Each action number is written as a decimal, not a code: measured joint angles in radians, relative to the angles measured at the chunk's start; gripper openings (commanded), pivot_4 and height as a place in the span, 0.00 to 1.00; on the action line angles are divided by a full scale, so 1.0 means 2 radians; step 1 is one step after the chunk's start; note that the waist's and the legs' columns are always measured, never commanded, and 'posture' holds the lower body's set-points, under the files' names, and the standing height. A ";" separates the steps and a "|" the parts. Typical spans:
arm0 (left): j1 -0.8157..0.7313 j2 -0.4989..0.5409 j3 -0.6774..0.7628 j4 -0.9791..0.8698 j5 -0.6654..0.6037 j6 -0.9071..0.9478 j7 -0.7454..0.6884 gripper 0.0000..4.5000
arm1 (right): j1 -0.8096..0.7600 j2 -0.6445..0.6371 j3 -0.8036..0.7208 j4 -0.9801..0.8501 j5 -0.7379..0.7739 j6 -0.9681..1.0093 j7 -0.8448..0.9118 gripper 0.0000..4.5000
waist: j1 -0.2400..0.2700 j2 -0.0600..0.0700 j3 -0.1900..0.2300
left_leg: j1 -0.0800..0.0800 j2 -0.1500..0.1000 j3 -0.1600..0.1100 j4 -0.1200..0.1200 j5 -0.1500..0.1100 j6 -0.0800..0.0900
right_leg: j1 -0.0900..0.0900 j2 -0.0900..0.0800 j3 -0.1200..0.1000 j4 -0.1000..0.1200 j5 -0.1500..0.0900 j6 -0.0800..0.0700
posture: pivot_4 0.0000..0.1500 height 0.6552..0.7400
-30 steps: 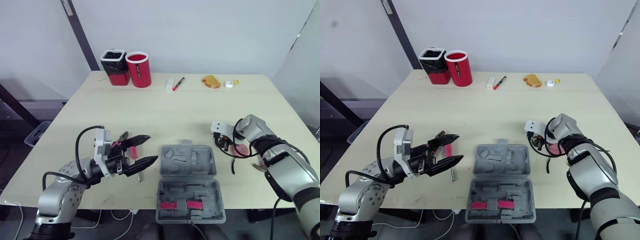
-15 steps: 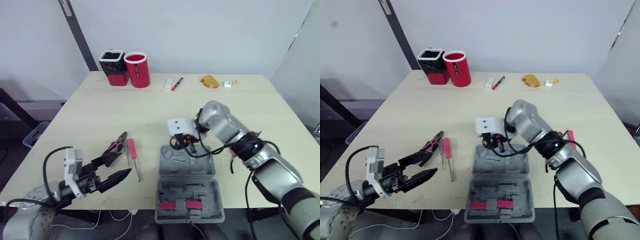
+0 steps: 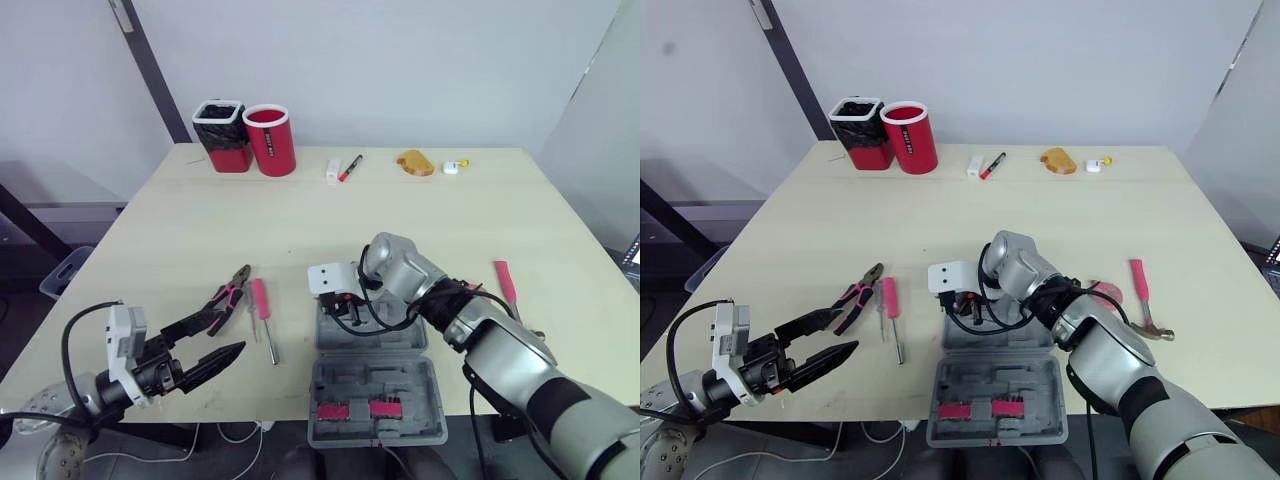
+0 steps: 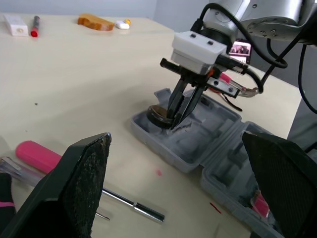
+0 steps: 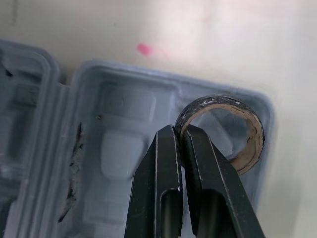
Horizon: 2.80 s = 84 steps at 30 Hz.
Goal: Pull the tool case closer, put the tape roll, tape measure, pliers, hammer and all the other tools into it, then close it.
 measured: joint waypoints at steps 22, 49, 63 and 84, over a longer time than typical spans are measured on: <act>0.005 0.000 -0.001 -0.009 -0.001 0.000 0.015 1.00 | -0.015 0.002 -0.051 0.029 0.016 -0.024 -0.002 0.85 | 0.000 0.000 0.000 | 0.000 0.000 -0.001 0.000 0.000 0.000 | 0.000 0.000 0.000 0.000 0.000 0.000 | 1.00 1.00; -0.019 -0.003 -0.020 -0.008 0.009 0.000 0.021 1.00 | 0.113 0.016 -0.196 0.050 0.119 -0.150 -0.122 0.51 | 0.000 0.000 0.000 | 0.000 0.000 -0.001 0.000 0.000 0.000 | 0.000 0.000 0.000 0.000 0.001 0.001 | 1.00 1.00; -0.028 -0.003 -0.021 -0.008 0.009 0.004 0.026 1.00 | 0.113 0.019 -0.197 0.079 0.114 -0.175 -0.135 0.41 | 0.000 0.000 0.000 | 0.000 0.000 -0.001 0.000 0.000 0.000 | 0.000 0.000 0.001 0.000 0.001 0.001 | 1.00 1.00; -0.033 -0.006 -0.041 -0.005 0.020 0.002 0.033 1.00 | 0.122 0.010 -0.183 0.115 0.082 -0.237 -0.155 0.41 | 0.002 0.000 0.000 | 0.006 0.001 0.000 -0.002 0.000 0.000 | 0.004 0.000 0.002 0.000 0.000 -0.001 | 1.00 1.00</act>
